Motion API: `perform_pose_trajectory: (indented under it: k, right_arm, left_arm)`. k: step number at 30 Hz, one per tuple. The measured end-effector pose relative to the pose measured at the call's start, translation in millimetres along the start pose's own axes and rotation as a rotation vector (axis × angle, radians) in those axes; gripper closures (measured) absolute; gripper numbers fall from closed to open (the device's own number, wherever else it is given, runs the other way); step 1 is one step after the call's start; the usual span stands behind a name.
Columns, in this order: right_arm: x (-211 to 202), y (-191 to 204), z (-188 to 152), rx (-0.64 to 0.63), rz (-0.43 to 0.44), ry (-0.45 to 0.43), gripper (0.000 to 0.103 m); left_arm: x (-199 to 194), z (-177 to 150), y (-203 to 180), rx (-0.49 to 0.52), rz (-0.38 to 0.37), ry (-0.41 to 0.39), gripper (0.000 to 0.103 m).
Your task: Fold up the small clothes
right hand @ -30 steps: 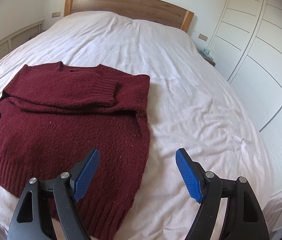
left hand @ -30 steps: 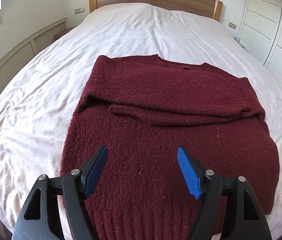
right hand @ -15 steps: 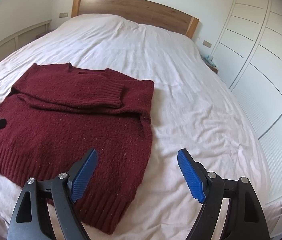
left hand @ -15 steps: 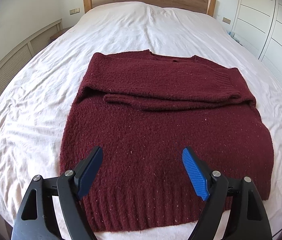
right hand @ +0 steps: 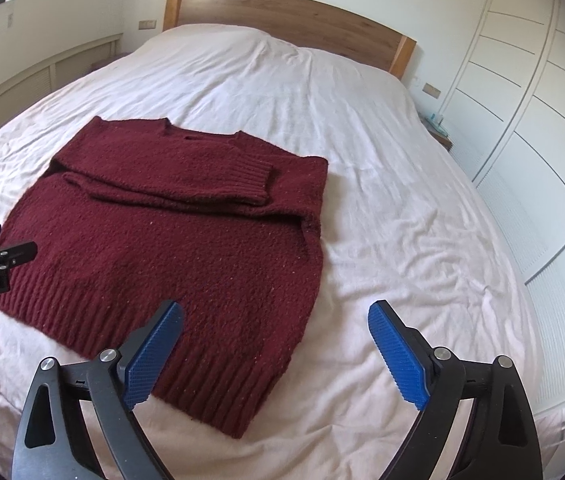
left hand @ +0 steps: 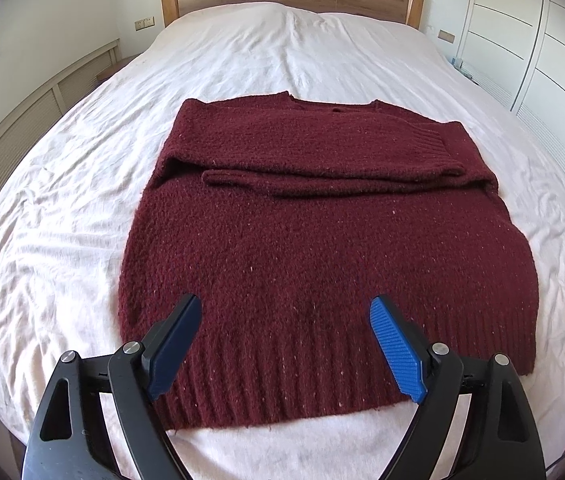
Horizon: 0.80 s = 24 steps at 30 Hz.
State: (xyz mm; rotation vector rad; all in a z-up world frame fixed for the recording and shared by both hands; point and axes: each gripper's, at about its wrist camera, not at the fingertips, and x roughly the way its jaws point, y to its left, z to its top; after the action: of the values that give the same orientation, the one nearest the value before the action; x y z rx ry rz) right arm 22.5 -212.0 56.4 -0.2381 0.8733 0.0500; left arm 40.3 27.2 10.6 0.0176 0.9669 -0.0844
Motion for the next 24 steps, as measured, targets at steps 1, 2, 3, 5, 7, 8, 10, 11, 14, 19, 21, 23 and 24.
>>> perform_pose_trajectory:
  k: [1,2,3,5,7,8,10,11,14,19,21,23,24]
  right_arm:
    - [-0.7,0.9,-0.8,-0.001,0.003,0.002,0.002]
    - [-1.2,1.4,-1.6,-0.002,0.004,0.002,0.002]
    - [-1.7,2.0,-2.2,-0.003,0.006,0.004,0.002]
    - [-2.3,2.4,-3.0,-0.002,0.014,0.008,0.002]
    - [-3.2,3.0,-4.0,-0.001,0.018,0.011,0.002]
    - [-3.6,3.1,-4.5,-0.001,0.02,0.012,0.002]
    - [-4.5,4.5,-5.2,0.001,0.029,0.015,0.002]
    - [-5.0,5.2,-5.4,0.002,0.033,0.015,0.002]
    - [-8.0,7.5,-6.5,0.003,0.039,0.015,0.002]
    - [-13.0,10.6,-9.0,0.012,0.053,0.017,0.002]
    - [-14.2,11.4,-10.0,0.015,0.057,0.017,0.002]
    - [-16.4,12.6,-11.6,0.018,0.057,0.017,0.002]
    - [-17.4,13.3,-12.5,0.018,0.056,0.016,0.002]
  left_arm:
    - [-1.0,-1.3,-0.7,0.002,0.001,0.0,0.02]
    - [-3.0,-4.0,-1.7,0.005,0.004,-0.001,0.02]
    - [-4.3,-5.5,-2.4,0.007,0.006,-0.001,0.02]
    - [-6.9,-8.5,-3.4,0.008,0.006,-0.001,0.02]
    - [-7.0,-8.6,-3.6,0.009,0.007,-0.001,0.019]
    - [-8.4,-10.4,-4.3,0.011,0.009,-0.002,0.019]
    - [-11.4,-13.9,-5.5,0.013,0.009,-0.002,0.019]
    - [-13.2,-15.8,-6.3,0.013,0.006,-0.002,0.019]
    - [-18.7,-20.8,-9.5,0.018,0.004,-0.003,0.018]
    - [-27.6,-27.8,-14.2,0.029,0.009,-0.013,0.016]
    - [-31.7,-30.3,-14.7,0.027,0.008,-0.018,0.016]
    - [-35.8,-32.7,-15.0,0.028,0.008,-0.024,0.016]
    - [-38.2,-33.8,-14.7,0.028,0.009,-0.029,0.016]
